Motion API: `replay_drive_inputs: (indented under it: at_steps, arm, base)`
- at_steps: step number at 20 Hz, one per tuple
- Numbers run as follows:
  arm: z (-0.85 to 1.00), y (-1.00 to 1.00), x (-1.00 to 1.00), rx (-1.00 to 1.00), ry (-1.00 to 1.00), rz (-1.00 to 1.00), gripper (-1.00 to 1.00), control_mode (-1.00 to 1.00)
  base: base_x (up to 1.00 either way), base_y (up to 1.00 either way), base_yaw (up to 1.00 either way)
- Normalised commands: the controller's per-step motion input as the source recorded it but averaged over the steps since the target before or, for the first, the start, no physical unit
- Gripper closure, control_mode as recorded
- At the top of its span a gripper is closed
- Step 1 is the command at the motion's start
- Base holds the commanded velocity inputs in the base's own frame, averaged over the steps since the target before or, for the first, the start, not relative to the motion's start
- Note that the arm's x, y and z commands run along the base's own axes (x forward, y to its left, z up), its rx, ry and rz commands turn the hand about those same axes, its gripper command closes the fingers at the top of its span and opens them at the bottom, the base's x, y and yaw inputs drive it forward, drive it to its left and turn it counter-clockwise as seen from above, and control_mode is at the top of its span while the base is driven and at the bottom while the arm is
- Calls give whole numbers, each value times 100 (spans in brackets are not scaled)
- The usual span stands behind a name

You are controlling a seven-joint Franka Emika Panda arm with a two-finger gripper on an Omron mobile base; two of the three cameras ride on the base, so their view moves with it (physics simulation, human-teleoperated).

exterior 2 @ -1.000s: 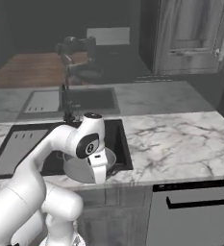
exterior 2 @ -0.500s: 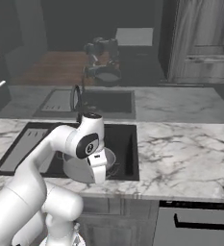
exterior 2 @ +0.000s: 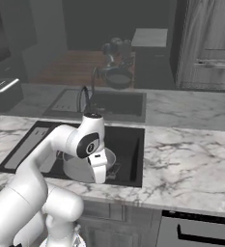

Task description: Pick the pot and mug and place them in the sink. Then turn on the water.

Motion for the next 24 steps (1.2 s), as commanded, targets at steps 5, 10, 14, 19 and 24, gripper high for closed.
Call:
replay_drive_inputs:
  at_steps: [5,10,14,19,24]
  arm:
    - [0,0,0,0,0,0,100,100]
    - [0,0,0,0,0,0,100,100]
    - [0,0,0,0,0,0,100,100]
    - [0,0,0,0,0,0,100,100]
    - [-14,15,27,0,0,0,100,-100]
  base:
    - [47,-3,12]
    - [2,0,0]
    - [0,0,0]
    - [0,0,0]
    - [0,0,0]
